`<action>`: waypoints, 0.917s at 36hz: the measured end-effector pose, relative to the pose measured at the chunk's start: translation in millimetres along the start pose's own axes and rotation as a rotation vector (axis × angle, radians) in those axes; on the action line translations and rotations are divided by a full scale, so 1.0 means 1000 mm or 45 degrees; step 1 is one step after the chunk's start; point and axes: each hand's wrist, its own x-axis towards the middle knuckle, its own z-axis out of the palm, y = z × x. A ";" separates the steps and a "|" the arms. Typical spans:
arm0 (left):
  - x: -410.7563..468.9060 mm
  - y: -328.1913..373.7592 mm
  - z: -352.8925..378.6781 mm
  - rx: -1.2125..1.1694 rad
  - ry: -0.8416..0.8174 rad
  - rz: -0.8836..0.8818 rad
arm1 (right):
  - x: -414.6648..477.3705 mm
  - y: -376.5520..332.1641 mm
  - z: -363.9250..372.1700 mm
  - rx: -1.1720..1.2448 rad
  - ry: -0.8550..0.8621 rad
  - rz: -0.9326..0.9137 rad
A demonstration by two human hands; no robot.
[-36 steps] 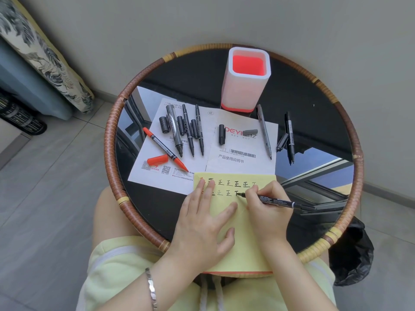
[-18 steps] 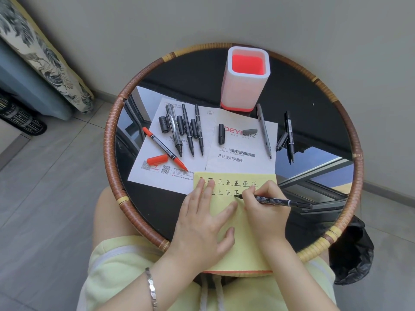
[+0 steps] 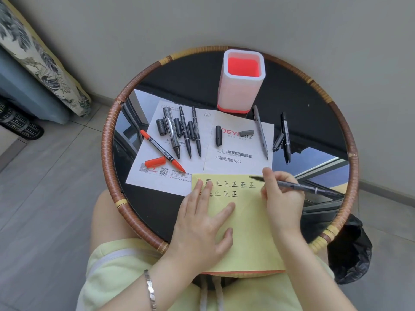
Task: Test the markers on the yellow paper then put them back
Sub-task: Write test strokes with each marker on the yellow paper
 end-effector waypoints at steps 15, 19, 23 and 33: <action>0.000 0.000 0.001 -0.017 0.036 0.015 | 0.077 -0.069 0.031 -1.186 -0.684 -0.154; 0.000 0.000 0.001 -0.012 0.042 0.018 | 0.082 -0.049 0.057 -1.233 -0.612 -0.188; 0.000 0.001 0.000 -0.015 0.034 0.018 | 0.079 -0.039 0.064 -1.232 -0.469 -0.277; 0.000 -0.001 0.001 -0.012 0.027 0.027 | 0.099 -0.042 0.029 -1.262 -0.208 -0.387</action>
